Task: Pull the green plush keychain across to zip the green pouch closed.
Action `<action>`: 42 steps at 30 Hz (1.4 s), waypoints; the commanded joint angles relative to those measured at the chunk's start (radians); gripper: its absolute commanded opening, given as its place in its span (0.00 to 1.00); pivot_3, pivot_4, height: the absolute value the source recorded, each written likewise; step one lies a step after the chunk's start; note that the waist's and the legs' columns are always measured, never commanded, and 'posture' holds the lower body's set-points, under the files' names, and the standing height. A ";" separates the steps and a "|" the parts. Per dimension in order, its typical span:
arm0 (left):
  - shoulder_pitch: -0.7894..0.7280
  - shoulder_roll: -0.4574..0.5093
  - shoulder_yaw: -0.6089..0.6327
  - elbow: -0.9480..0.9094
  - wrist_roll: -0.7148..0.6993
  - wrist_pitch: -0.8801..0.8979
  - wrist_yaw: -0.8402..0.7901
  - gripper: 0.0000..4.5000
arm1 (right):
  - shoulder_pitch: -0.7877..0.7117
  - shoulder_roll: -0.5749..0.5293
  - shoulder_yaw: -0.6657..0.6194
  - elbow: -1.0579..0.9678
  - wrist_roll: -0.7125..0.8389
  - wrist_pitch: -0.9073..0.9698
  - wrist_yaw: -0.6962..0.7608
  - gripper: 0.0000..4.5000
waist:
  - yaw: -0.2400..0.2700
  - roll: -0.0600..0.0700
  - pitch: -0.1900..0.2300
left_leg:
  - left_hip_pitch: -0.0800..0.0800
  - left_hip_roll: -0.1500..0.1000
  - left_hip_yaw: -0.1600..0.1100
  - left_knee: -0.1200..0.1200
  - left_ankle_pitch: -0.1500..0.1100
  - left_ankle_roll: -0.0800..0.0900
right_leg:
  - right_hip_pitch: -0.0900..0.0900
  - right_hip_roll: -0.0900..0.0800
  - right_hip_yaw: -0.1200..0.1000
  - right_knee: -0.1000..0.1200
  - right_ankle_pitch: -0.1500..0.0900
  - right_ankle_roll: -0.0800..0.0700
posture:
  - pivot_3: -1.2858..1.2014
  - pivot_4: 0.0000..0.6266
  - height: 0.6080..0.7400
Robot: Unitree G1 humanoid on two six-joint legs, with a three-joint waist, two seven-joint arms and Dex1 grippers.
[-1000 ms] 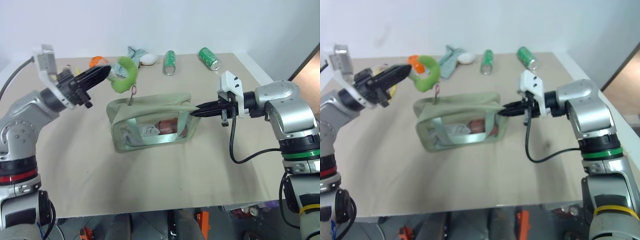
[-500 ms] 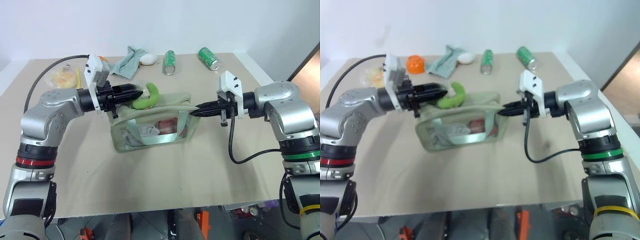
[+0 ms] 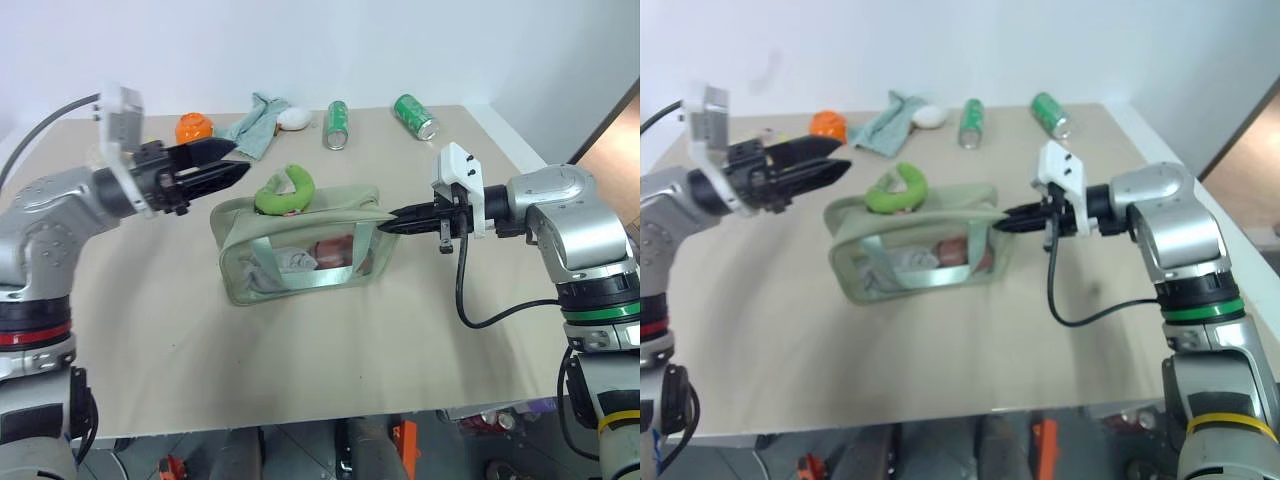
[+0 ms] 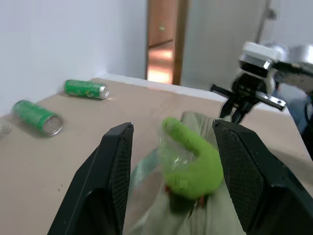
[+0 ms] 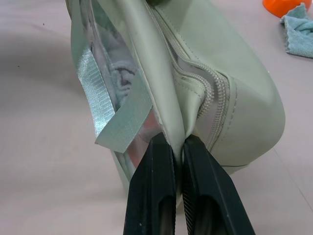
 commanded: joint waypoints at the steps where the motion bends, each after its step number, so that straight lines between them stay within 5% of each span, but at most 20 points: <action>1: 0.114 0.049 0.097 -0.078 -0.057 0.031 -0.014 0.59 | -0.005 0.003 -0.009 -0.022 0.011 -0.004 0.003 0.00 | -0.001 0.000 0.000 | 0.000 0.000 0.000 0.000 0.000 0.000 | 0.000 0.000 0.000 0.000 0.000 0.000 | 0.52 0.24 1.00; 10: 0.419 0.041 0.115 -0.308 -0.108 0.059 0.031 0.59 | 0.001 -0.002 -0.010 -0.025 0.014 -0.002 0.003 0.00 | 0.000 -0.001 0.000 | 0.000 0.001 0.000 0.000 0.000 -0.001 | 0.000 0.000 0.000 0.000 0.000 -0.001 | 0.52 0.24 1.00; 24: 0.441 0.009 -0.008 -0.248 -0.024 0.000 0.070 0.59 | 0.000 -0.008 -0.015 -0.034 0.018 0.006 0.003 0.00 | 0.002 -0.001 0.000 | 0.000 0.001 0.000 0.000 0.000 -0.001 | 0.000 0.001 -0.001 0.000 0.000 -0.002 | 0.52 0.24 1.00; 32: 0.374 -0.055 -0.075 -0.206 0.017 -0.004 0.116 0.04 | 0.016 -0.018 -0.021 -0.054 0.022 0.016 -0.003 0.00 | 0.002 -0.001 0.000 | -0.001 0.001 0.000 0.000 0.000 -0.001 | 0.000 0.001 -0.001 0.000 0.000 -0.002 | 0.52 0.24 1.00; 39: 0.377 -0.063 -0.104 -0.206 0.044 -0.002 0.122 0.01 | 0.020 -0.026 -0.025 -0.053 0.029 0.028 -0.001 0.00 | 0.007 -0.001 0.000 | 0.000 0.001 0.000 0.000 0.000 -0.001 | 0.000 0.001 -0.001 0.000 0.000 -0.002 | 0.52 0.24 1.00; 42: 0.379 -0.069 -0.102 -0.209 0.044 -0.005 0.124 0.00 | 0.007 -0.018 -0.054 -0.050 0.068 0.059 0.000 0.24 | 0.011 -0.001 0.000 | 0.000 0.001 0.000 0.001 0.000 -0.001 | 0.000 0.001 -0.001 0.000 0.000 -0.002 | 0.52 0.24 1.00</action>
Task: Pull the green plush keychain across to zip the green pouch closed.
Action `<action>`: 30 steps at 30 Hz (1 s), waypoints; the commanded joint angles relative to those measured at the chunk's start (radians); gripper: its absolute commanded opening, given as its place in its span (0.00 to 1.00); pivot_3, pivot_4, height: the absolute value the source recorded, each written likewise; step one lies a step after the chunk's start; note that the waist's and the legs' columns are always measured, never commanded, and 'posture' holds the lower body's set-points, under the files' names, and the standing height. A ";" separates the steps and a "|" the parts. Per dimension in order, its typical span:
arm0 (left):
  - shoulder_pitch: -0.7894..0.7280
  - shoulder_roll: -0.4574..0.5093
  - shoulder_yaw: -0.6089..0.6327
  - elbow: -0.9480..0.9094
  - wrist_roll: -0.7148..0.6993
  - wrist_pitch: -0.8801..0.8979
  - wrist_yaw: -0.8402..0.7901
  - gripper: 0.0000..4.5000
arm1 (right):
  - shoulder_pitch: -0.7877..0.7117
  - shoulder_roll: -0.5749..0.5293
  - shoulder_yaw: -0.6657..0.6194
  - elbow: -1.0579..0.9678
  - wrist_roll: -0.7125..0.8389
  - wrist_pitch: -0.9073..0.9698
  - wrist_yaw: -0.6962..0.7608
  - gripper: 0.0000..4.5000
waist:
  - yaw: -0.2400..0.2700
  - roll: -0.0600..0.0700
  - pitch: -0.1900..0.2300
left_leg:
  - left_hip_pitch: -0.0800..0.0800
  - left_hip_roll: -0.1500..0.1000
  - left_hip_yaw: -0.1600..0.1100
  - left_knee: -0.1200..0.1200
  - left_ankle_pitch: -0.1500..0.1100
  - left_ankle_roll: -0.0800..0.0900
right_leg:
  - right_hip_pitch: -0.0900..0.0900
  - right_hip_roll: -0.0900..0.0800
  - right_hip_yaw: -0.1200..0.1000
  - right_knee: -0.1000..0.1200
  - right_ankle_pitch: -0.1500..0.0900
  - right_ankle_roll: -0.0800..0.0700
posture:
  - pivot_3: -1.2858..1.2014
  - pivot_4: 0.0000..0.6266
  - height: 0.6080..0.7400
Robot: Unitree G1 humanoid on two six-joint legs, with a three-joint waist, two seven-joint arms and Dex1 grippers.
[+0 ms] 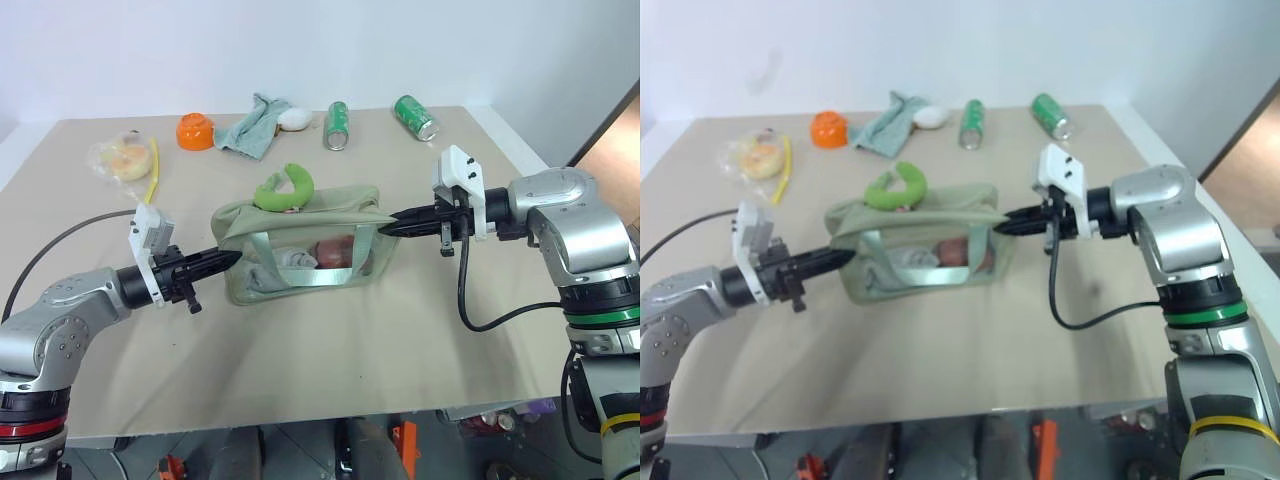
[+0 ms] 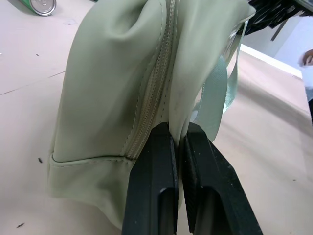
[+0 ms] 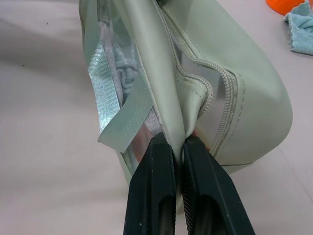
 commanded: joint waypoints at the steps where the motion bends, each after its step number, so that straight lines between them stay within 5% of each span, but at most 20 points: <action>1: -0.003 -0.002 -0.012 -0.011 0.007 -0.004 0.002 0.00 | -0.010 -0.006 -0.052 -0.026 0.052 0.027 0.006 0.30 | 0.002 0.000 0.000 | 0.000 0.000 0.000 0.000 0.000 0.000 | 0.000 0.000 0.000 0.000 0.000 0.000 | 0.52 0.24 1.00; 7: -0.004 -0.004 -0.011 -0.007 0.005 -0.009 0.003 0.00 | -0.052 -0.028 -0.119 0.008 0.108 0.054 -0.009 0.76 | 0.003 0.000 0.000 | -0.001 0.000 0.000 0.000 0.000 0.000 | 0.000 0.000 0.000 0.000 0.000 0.000 | 0.52 0.24 1.00; 15: 0.000 -0.005 -0.009 -0.012 0.000 -0.013 0.004 0.00 | -0.212 0.002 -0.270 0.076 0.252 0.088 -0.032 0.76 | 0.003 0.000 0.000 | -0.001 0.000 0.000 0.000 0.000 0.000 | -0.001 0.000 0.000 0.000 0.000 0.000 | 0.52 0.24 1.00; 23: 0.000 -0.002 -0.007 -0.014 -0.002 -0.015 0.004 0.00 | -0.239 0.106 0.021 0.045 -0.119 -0.366 -0.108 0.76 | 0.002 0.000 0.000 | -0.001 0.000 0.000 0.000 0.000 0.000 | -0.001 0.000 0.000 0.000 0.000 0.000 | 0.52 0.24 1.00; 30: 0.008 -0.003 0.004 -0.026 -0.011 -0.017 0.010 0.00 | -0.305 0.162 0.073 0.126 -0.208 -0.629 -0.110 0.76 | 0.005 0.001 0.000 | -0.004 0.000 0.000 0.000 0.000 0.000 | -0.002 0.000 0.000 -0.001 0.000 0.001 | 0.52 0.24 1.00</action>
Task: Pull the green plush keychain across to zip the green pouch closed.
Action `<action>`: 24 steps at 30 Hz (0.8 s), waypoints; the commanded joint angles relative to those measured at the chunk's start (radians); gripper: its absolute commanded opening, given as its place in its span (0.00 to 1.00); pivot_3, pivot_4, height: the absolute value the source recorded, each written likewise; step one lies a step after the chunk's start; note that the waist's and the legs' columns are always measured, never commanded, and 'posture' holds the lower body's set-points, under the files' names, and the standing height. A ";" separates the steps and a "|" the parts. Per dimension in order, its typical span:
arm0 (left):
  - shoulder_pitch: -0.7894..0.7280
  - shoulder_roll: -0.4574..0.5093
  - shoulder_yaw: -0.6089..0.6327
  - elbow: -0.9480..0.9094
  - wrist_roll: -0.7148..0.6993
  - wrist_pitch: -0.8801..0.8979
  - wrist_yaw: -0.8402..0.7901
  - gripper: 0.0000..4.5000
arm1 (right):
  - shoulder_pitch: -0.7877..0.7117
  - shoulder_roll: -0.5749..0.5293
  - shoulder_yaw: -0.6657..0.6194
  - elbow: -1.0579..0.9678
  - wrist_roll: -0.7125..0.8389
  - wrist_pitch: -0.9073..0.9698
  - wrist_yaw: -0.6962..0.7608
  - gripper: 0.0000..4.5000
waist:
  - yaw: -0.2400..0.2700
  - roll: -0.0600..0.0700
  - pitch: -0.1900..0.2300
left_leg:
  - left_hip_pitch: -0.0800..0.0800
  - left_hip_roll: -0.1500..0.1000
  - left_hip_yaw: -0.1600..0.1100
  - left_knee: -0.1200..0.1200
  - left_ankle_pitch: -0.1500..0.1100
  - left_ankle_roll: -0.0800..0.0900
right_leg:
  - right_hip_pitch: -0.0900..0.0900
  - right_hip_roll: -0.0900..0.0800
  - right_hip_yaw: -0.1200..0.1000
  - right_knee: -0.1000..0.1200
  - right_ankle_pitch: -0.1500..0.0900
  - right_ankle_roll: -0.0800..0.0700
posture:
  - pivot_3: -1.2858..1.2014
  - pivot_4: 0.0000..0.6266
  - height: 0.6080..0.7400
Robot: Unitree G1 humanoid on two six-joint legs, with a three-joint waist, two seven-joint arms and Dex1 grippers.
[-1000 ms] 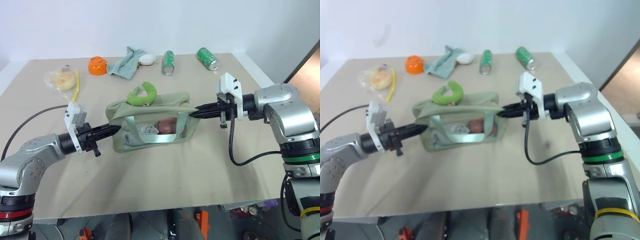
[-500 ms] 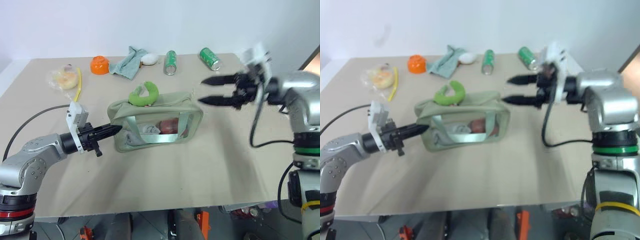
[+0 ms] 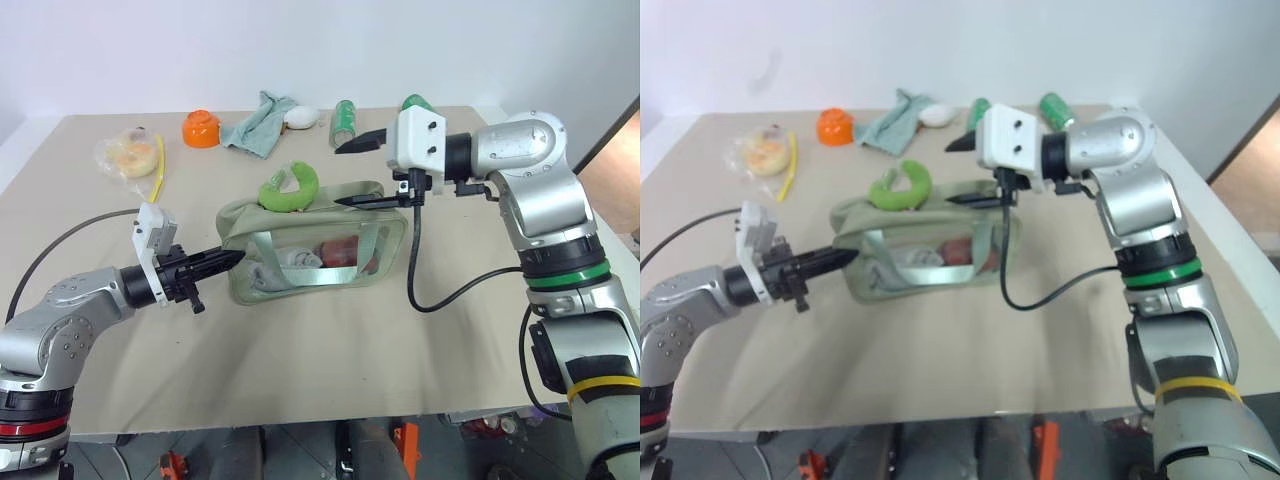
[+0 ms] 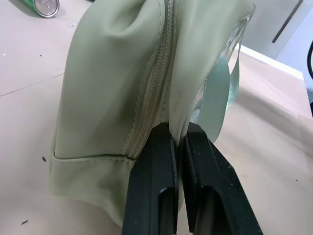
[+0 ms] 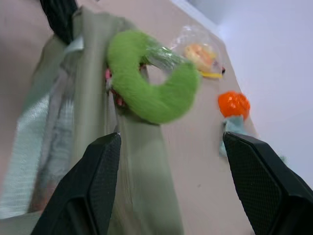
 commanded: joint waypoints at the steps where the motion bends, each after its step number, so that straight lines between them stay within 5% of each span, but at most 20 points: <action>1: 0.011 0.002 0.015 -0.023 -0.007 -0.002 0.005 0.00 | -0.053 0.009 -0.014 0.012 -0.024 -0.121 -0.003 0.76 | 0.000 0.000 0.000 | 0.000 0.000 0.000 0.000 0.000 0.000 | 0.000 0.000 0.000 0.000 0.000 0.000 | 0.52 0.24 1.00; 24: 0.034 -0.001 0.041 -0.048 -0.034 0.004 0.038 0.00 | -0.098 0.125 0.071 0.165 -0.114 -0.416 0.026 0.76 | -0.002 0.000 0.000 | 0.002 0.002 0.000 0.000 0.000 0.000 | 0.000 0.002 0.000 0.000 0.000 -0.001 | 0.52 0.24 1.00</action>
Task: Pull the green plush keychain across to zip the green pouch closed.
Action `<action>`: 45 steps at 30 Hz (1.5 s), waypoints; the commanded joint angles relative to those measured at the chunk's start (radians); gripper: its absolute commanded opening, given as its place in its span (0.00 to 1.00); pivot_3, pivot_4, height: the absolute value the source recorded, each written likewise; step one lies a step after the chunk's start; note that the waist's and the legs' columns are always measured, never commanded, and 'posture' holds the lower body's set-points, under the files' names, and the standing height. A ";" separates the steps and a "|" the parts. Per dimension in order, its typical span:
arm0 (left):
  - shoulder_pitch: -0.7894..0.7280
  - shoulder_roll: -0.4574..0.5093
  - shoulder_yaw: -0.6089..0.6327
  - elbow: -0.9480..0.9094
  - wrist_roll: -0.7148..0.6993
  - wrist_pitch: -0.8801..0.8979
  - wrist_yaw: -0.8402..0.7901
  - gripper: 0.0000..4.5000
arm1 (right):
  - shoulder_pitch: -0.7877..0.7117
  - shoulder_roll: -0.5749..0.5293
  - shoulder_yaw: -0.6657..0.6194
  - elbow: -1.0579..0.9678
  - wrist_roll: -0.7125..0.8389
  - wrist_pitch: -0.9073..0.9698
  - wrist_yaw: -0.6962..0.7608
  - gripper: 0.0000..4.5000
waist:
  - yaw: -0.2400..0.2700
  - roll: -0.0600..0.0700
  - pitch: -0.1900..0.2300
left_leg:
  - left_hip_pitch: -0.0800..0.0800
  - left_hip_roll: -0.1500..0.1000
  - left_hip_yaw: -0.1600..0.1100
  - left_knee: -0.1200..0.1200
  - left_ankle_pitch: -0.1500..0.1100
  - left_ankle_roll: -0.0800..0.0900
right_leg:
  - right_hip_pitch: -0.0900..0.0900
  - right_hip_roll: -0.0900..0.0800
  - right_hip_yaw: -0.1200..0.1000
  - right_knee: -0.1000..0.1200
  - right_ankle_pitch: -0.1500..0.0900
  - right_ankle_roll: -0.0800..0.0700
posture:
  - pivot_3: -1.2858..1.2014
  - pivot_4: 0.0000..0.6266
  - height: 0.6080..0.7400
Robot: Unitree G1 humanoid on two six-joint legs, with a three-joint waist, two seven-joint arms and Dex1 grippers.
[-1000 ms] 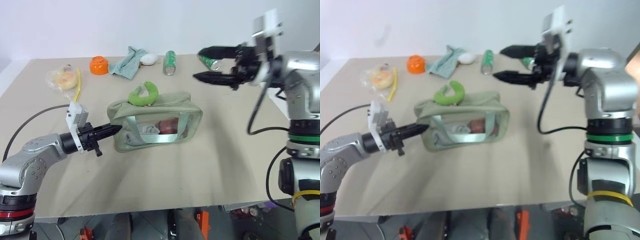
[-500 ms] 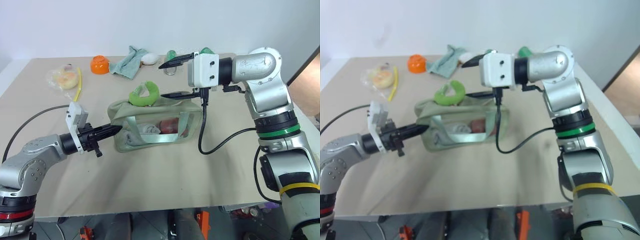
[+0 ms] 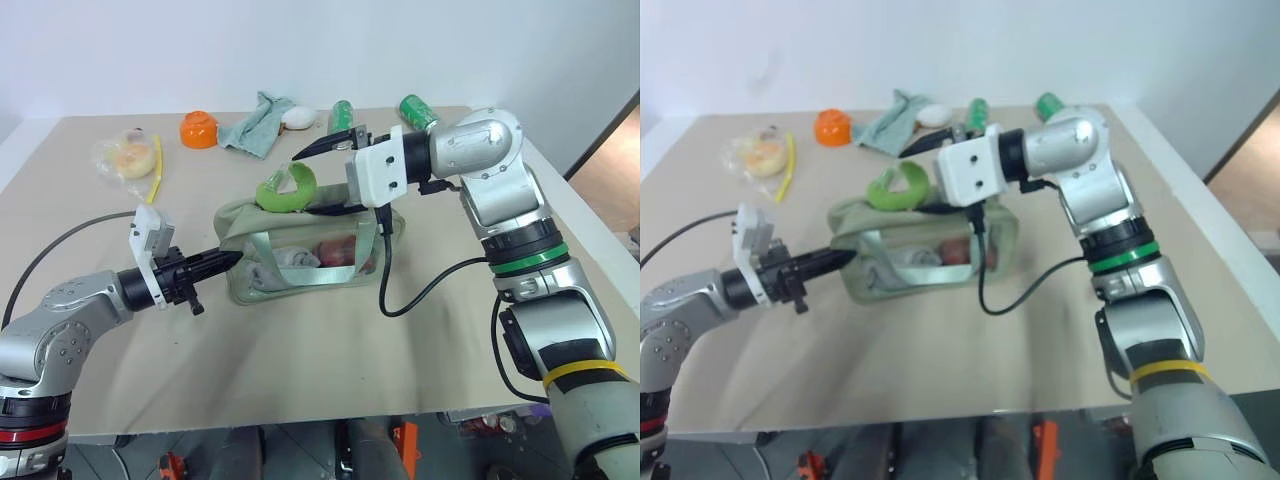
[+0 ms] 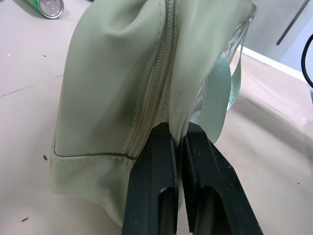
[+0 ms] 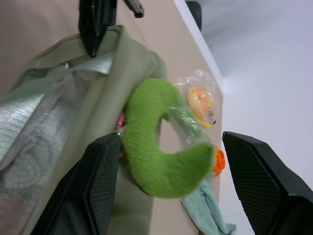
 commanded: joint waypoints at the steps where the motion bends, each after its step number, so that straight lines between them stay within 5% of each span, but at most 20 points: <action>1: 0.007 0.002 0.025 -0.026 -0.016 0.003 0.009 0.00 | -0.038 0.008 -0.001 0.022 -0.014 -0.045 -0.001 0.76 | 0.000 0.000 0.000 | 0.000 0.000 0.000 0.000 0.000 0.000 | 0.000 0.000 0.000 0.000 0.000 0.000 | 0.52 0.24 1.00; 17: 0.024 0.007 0.037 -0.045 -0.041 0.006 0.037 0.00 | -0.063 0.071 0.020 0.147 -0.051 -0.138 -0.009 0.76 | 0.000 0.000 0.000 | 0.000 0.002 0.000 0.000 0.000 0.000 | 0.000 0.002 0.000 0.000 0.000 -0.001 | 0.52 0.24 1.00; 28: 0.019 0.005 0.029 -0.032 -0.035 0.001 0.036 0.00 | -0.072 0.076 0.008 0.174 -0.028 -0.119 0.005 0.01 | 0.000 0.000 0.000 | 0.001 0.003 0.000 0.000 0.000 0.000 | 0.000 0.003 0.000 0.000 0.000 -0.002 | 0.52 0.24 1.00; 36: 0.002 0.004 0.021 -0.014 -0.030 -0.001 0.027 0.00 | -0.097 0.059 -0.014 0.199 -0.031 -0.104 -0.027 0.01 | 0.000 0.000 0.000 | 0.001 0.003 0.000 0.000 0.000 0.000 | 0.000 0.003 0.000 0.000 0.001 -0.002 | 0.52 0.24 1.00; 45: -0.012 -0.001 0.009 0.005 -0.020 -0.008 0.017 0.00 | -0.109 -0.086 -0.089 0.165 0.027 0.020 0.022 0.01 | 0.002 0.001 0.001 | 0.000 0.003 0.000 0.000 0.000 0.000 | 0.000 0.003 0.000 0.000 0.000 -0.003 | 0.52 0.24 1.00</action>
